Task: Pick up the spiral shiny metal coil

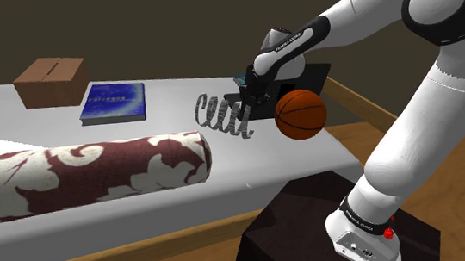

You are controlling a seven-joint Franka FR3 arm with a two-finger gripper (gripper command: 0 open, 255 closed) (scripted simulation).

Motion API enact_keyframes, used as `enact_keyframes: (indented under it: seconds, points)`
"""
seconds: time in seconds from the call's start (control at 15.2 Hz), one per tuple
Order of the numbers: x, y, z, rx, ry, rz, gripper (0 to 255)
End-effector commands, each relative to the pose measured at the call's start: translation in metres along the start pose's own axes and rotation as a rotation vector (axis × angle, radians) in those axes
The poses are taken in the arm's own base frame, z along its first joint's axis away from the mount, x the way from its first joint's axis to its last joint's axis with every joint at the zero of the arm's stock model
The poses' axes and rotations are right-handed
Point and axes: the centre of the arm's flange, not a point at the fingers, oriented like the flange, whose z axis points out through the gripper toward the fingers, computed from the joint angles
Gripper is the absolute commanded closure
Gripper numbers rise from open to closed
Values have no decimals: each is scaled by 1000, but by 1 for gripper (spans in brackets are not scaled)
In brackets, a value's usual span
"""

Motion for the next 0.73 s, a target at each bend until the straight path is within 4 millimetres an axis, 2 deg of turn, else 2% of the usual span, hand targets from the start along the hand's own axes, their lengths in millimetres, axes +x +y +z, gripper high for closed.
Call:
enact_keyframes:
  seconds: [0.0, 0.07, 0.66]
  points:
    - [-1, 1, 1, -2, -2, 0, 255]
    - [-1, 0, 1, -2, -2, 0, 255]
    - [4, -10, -45, -2, -2, 0, 255]
